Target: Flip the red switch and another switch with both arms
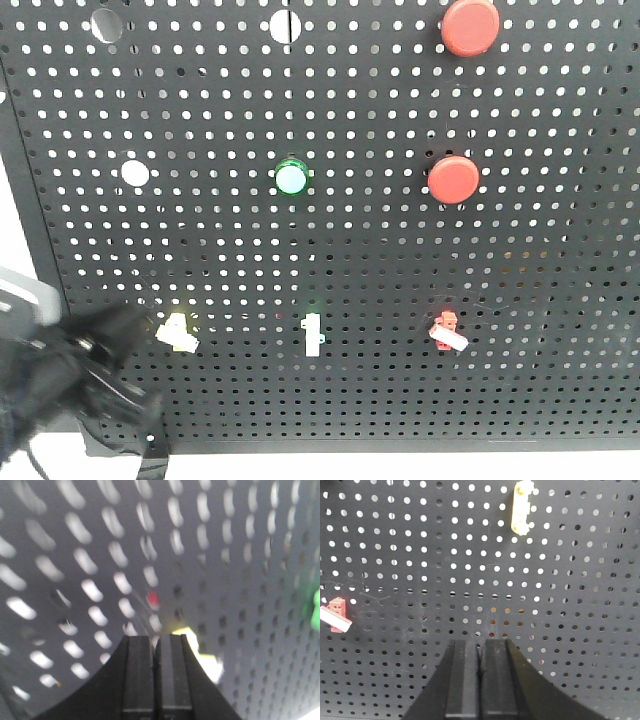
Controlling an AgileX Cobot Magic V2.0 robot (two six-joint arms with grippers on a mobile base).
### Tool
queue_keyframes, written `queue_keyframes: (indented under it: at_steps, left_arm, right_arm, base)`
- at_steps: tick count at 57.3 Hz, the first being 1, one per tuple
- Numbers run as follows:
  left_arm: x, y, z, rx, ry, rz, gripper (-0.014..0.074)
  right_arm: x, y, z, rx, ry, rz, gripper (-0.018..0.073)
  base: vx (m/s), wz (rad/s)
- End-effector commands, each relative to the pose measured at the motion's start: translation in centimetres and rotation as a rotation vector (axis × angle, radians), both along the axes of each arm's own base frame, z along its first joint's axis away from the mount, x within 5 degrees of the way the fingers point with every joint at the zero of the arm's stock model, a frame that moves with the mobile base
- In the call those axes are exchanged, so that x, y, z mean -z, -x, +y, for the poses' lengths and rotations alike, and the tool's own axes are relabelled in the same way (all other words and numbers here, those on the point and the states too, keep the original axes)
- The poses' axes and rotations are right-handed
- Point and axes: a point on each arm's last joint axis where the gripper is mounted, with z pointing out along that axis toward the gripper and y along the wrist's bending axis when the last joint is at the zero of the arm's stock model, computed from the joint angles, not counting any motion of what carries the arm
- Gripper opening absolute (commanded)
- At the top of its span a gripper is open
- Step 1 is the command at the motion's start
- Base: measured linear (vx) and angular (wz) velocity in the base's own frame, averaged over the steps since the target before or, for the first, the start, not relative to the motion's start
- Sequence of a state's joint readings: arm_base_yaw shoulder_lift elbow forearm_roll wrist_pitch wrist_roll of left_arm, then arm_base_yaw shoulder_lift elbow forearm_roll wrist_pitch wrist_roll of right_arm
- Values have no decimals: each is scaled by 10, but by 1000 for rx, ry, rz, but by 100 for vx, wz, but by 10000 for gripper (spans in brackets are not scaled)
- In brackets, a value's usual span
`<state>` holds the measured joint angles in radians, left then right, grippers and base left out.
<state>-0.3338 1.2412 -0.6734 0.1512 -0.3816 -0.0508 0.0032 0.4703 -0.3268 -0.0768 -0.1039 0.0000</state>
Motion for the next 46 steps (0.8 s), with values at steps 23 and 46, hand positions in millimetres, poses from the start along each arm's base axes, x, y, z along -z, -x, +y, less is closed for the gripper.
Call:
queue_keyframes:
  at_steps: [23, 46]
  left_arm:
    - [-20, -3, -4, 12, 73, -106, 2]
    - [-33, -17, -8, 2, 57, -81, 2]
  right_arm:
    - [-19, -1, 0, -1, 16, -115, -6]
    - [-17, -1, 0, 0, 16, -97, -6]
  base:
    - [0, 0]
    - [0, 0]
